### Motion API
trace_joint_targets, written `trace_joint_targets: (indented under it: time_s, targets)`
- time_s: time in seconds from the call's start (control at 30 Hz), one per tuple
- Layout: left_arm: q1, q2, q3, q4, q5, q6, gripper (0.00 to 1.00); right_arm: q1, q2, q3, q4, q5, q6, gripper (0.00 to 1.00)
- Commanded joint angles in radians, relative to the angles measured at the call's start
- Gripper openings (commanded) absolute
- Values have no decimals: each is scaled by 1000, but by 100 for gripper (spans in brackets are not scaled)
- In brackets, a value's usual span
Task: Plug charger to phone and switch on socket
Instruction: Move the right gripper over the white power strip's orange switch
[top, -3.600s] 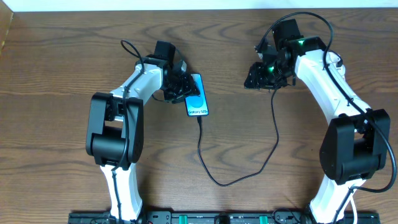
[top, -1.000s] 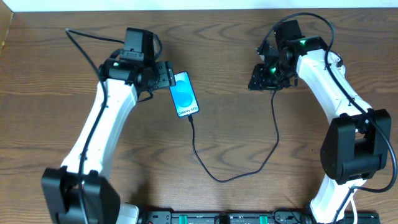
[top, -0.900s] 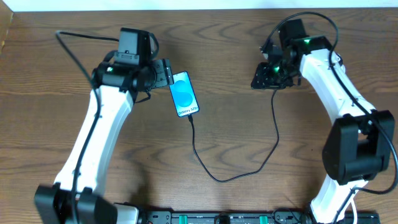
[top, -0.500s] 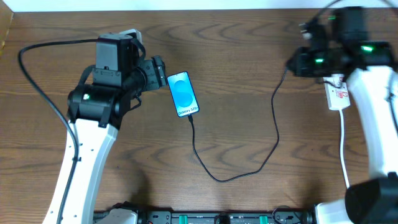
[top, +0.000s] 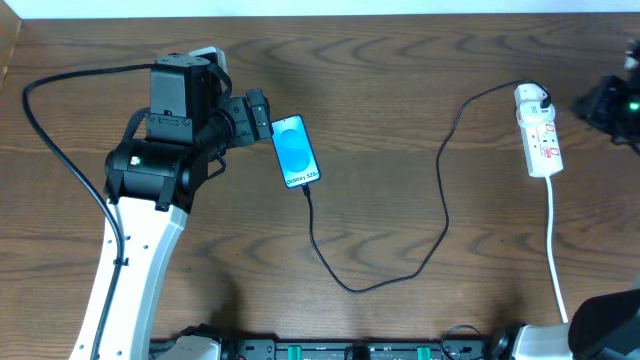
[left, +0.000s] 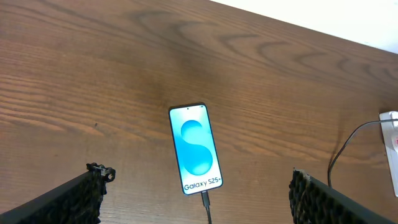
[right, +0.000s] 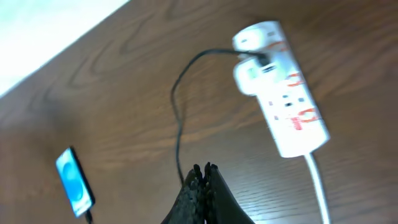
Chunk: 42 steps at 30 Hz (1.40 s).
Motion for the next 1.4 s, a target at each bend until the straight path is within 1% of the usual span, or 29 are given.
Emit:
trace_joint_targets:
  time_s: [0.0, 0.13, 0.27, 0.43, 0.53, 0.8, 0.97, 1.2, 1.37]
  targets:
    - [0, -5, 2, -3, -13, 13, 95, -69, 21, 2, 11, -39, 20, 1]
    - [-1, -5, 2, -2, -12, 13, 95, -124, 60, 2, 45, -93, 19, 1]
    - [-1, -5, 2, -2, -12, 13, 95, -150, 118, 2, 77, -113, 19, 1]
    - [-1, -5, 2, -2, -12, 13, 95, -151, 197, 2, 113, -127, 19, 1]
    - [0, -5, 2, -2, -12, 13, 95, -150, 269, 2, 144, -173, 19, 1]
    - [-1, -5, 2, -2, -12, 13, 95, -149, 409, 2, 217, -172, 21, 1]
    - [-1, -5, 2, -2, -12, 13, 95, -149, 482, 2, 277, -172, 48, 1]
    - [-1, -5, 2, -2, -12, 13, 95, -136, 543, 2, 332, -162, 54, 1]
    - [0, -5, 2, -2, -12, 13, 95, -130, 551, 2, 343, -129, 54, 1]
